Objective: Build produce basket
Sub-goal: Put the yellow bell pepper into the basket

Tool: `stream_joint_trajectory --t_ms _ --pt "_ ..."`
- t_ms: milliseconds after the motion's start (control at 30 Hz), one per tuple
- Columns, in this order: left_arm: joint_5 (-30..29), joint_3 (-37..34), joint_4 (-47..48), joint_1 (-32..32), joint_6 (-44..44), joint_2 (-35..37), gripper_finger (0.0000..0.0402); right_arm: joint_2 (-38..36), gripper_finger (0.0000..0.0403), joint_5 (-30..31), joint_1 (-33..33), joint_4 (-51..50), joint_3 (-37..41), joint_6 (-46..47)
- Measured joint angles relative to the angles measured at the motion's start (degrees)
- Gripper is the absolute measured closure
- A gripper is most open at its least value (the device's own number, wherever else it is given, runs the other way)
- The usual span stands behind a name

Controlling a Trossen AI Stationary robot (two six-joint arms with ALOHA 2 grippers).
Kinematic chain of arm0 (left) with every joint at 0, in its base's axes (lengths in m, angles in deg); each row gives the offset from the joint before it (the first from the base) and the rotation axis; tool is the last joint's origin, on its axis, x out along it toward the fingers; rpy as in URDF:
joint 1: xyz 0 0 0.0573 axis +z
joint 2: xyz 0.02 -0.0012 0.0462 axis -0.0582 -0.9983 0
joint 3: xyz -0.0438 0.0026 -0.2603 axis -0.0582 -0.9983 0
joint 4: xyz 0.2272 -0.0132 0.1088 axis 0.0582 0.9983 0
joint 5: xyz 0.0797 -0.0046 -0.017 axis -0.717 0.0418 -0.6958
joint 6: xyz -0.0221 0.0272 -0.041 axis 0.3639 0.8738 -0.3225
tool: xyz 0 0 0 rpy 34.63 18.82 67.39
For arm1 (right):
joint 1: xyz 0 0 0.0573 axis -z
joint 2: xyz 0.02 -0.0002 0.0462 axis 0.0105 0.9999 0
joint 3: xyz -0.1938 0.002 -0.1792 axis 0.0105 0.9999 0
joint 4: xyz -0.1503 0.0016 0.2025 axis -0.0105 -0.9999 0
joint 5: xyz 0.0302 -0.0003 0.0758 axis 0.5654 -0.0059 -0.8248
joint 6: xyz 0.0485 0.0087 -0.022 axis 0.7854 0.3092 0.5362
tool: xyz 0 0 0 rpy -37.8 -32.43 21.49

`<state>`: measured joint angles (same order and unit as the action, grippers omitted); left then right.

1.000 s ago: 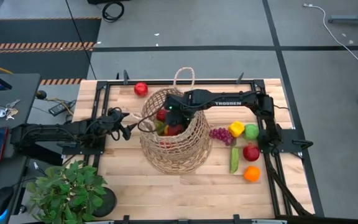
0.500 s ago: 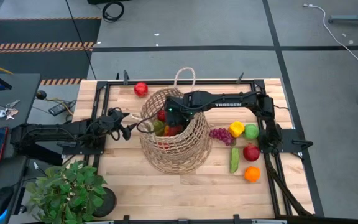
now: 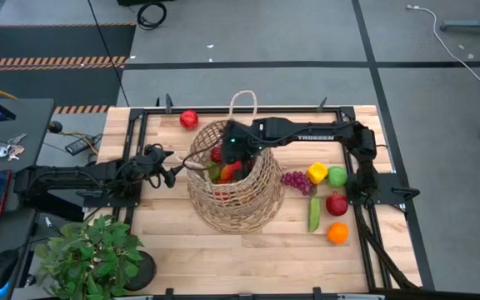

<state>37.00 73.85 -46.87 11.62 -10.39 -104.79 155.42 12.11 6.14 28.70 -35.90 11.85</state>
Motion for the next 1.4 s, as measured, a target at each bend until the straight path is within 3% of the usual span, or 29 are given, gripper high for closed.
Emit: stream_joint_trajectory --t_ms 333,533,700,933,1200,1400 --pt "-0.01 0.0 0.0 0.01 0.0 0.01 0.0044 -4.88 0.0005 18.12 0.07 8.75 0.0 -2.0" --pt "0.0 0.0 0.0 0.0 -0.01 0.0 0.0044 -8.79 0.0006 21.22 0.07 16.54 0.0 -1.37" --pt "0.01 0.0 0.0 -0.01 -0.02 0.02 0.0044 -12.68 0.001 23.04 -0.04 16.86 -0.04 0.46" --pt "-0.01 0.0 0.0 0.01 0.0 0.02 0.0044 -16.64 0.0012 24.45 0.07 -0.32 -0.04 10.02" --pt "-0.01 0.0 0.0 0.0 -0.02 0.02 0.0044 -17.29 0.0012 33.65 -1.33 -24.44 0.1 21.38" --pt "0.0 0.0 0.0 -0.01 -0.01 0.0 0.0044 -19.53 0.0012 36.37 -2.79 -28.26 8.27 28.25"
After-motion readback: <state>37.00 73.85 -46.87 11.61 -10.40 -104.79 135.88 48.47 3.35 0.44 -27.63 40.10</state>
